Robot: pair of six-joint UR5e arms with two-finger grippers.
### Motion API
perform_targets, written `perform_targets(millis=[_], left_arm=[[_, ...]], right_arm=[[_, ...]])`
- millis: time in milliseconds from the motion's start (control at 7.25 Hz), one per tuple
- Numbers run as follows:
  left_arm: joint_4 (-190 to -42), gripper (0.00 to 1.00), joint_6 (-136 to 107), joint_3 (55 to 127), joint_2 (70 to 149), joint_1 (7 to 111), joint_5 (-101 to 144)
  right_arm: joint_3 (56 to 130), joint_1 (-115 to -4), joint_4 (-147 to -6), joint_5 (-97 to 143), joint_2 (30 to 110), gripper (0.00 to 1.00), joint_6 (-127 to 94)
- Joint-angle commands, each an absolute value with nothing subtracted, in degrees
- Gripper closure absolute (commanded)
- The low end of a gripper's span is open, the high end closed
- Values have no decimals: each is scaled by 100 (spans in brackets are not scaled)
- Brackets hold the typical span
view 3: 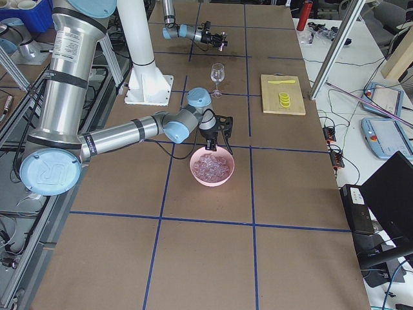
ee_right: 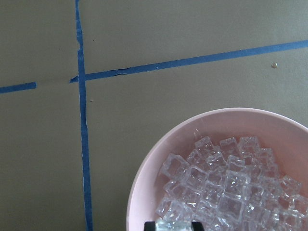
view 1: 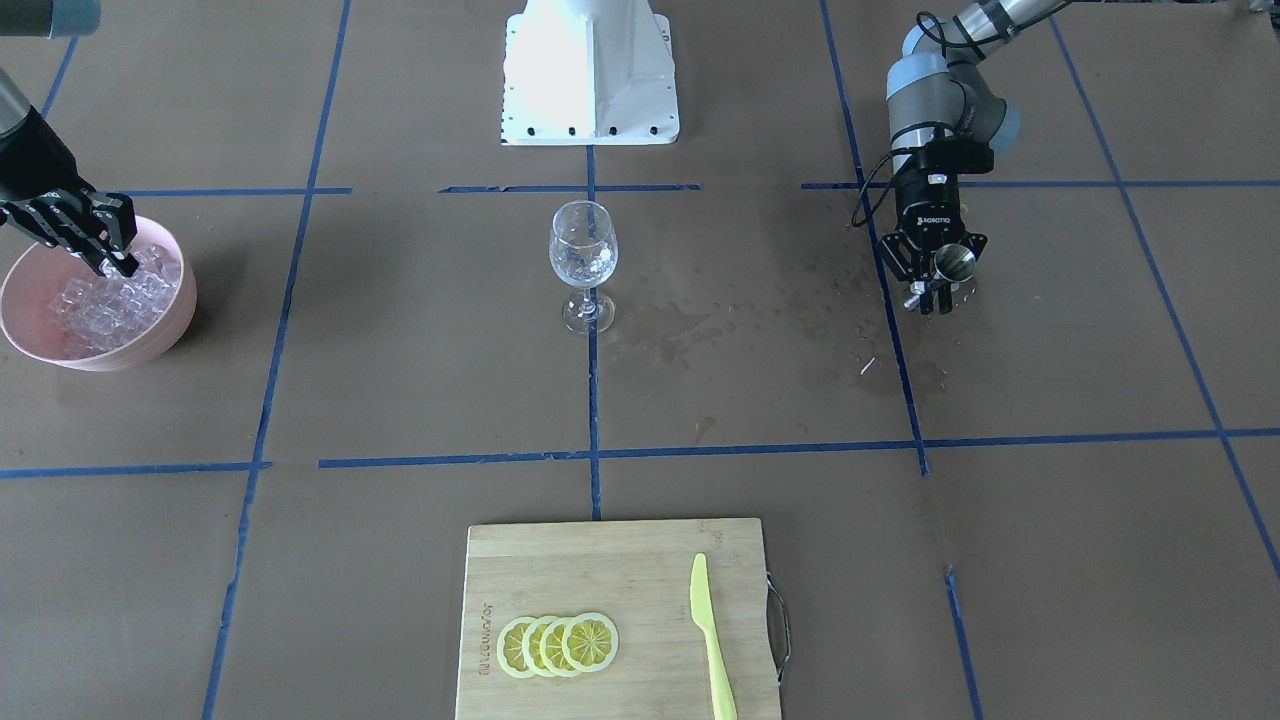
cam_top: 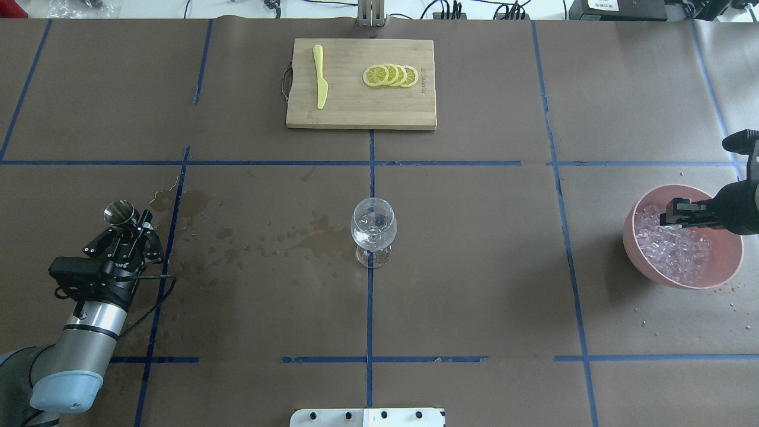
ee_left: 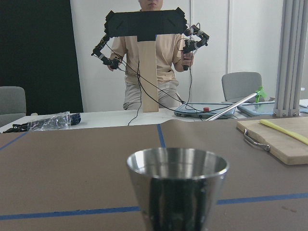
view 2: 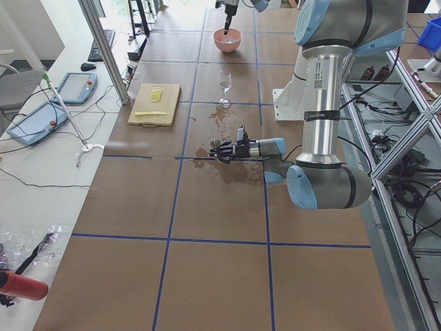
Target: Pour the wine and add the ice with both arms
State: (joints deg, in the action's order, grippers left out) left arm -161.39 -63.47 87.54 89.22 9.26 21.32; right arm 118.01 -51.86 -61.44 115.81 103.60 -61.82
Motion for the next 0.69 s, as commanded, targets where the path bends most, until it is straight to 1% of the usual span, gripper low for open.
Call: perform_targets(millis=[0, 138, 276, 414, 552], left_arm=[[-16119, 86, -6346, 8745, 8938, 923, 2162], [-16110, 82, -6337, 8710, 8947, 923, 2188], [-16119, 76, -6337, 8710, 8947, 923, 2188], [-16119, 65, -6320, 8710, 8947, 932, 2232], [-16110, 56, -6293, 8710, 8947, 932, 2267]], right_arm=[[11804, -5186, -6144, 11584, 10354, 100, -6179], [11804, -5186, -6144, 11584, 10354, 100, -6179], [11804, -5186, -6144, 11584, 10354, 100, -6179], [11804, -5186, -6144, 11584, 10354, 100, -6179], [11804, -5186, -6144, 11584, 10354, 100, -6179]])
